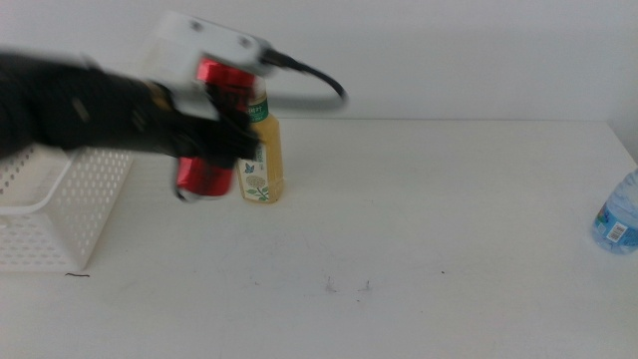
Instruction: Use arms to grab the bottles and put them into the dustbin to the left of the table.
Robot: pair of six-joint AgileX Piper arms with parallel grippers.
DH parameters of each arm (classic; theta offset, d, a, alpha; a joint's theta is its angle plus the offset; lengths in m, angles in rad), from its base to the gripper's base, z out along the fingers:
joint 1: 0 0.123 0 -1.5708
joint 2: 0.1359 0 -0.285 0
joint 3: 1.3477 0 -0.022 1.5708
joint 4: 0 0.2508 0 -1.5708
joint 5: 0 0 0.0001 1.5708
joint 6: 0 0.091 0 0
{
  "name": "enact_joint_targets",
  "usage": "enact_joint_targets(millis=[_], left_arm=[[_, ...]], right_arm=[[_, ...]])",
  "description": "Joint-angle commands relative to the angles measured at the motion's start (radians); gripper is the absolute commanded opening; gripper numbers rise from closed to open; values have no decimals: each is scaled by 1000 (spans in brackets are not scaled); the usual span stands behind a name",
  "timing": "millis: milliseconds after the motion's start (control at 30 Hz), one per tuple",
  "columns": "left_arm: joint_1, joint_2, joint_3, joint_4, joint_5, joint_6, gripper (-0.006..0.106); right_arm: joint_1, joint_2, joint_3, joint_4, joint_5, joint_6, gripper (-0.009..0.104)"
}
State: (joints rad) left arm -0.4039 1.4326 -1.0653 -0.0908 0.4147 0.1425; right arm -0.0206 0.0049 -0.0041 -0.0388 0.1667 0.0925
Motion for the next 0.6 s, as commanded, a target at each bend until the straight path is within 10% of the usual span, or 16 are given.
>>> enact_joint_targets(millis=[0, 567], left_arm=[[86, -17, -103, -140, 210, 122, -2], [645, 290, -622, -153, 805, 214, -2]], right_arm=[[-7, -5, 4, -7, -10, -4, 88], [-7, -5, 4, -7, -10, -4, 88]])
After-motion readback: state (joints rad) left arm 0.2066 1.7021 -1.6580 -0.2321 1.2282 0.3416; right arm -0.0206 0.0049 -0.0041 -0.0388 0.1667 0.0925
